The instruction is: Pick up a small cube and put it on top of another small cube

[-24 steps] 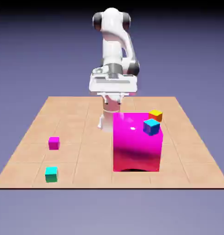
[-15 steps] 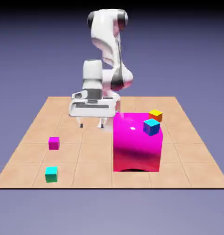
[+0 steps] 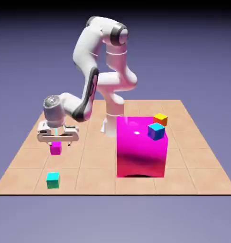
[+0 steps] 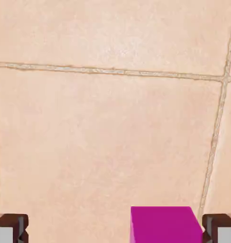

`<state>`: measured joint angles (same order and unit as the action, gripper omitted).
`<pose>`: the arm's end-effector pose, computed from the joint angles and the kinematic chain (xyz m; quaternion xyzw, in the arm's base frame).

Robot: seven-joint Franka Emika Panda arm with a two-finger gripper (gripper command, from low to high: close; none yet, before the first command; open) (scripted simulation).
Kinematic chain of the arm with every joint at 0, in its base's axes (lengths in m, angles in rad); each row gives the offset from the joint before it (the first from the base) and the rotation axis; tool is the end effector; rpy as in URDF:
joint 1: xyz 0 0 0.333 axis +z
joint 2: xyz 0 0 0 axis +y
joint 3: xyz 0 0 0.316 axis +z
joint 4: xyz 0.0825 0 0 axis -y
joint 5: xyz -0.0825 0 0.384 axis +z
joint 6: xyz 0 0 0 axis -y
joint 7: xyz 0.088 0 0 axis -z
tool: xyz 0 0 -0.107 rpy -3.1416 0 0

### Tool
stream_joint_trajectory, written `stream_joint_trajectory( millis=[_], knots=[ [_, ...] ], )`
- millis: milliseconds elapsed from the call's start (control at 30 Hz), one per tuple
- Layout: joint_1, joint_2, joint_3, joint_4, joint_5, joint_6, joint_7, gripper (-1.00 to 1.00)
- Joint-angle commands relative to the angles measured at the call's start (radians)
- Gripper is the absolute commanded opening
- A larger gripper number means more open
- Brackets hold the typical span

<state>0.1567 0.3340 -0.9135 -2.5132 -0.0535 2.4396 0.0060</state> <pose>0.2963 -0.3178 0.1859 0.9153 -0.3481 -0.1841 0.0840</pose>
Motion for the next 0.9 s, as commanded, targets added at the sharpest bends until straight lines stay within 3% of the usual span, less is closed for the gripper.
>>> stream_joint_trajectory(
  millis=[0,167,200,467,867],
  knots=[
    [-0.004,0.035,-0.019,0.008,0.005,-0.009,-0.026,0.00],
    [-0.177,0.198,0.162,-0.004,0.130,0.166,-0.104,0.00],
    [-0.177,0.198,0.162,-0.004,0.130,0.166,-0.104,-1.00],
    [0.004,0.027,-0.027,0.009,-0.002,-0.018,-0.022,-1.00],
    [0.317,0.238,-0.010,0.389,0.091,-0.070,-0.544,-1.00]
  ],
)
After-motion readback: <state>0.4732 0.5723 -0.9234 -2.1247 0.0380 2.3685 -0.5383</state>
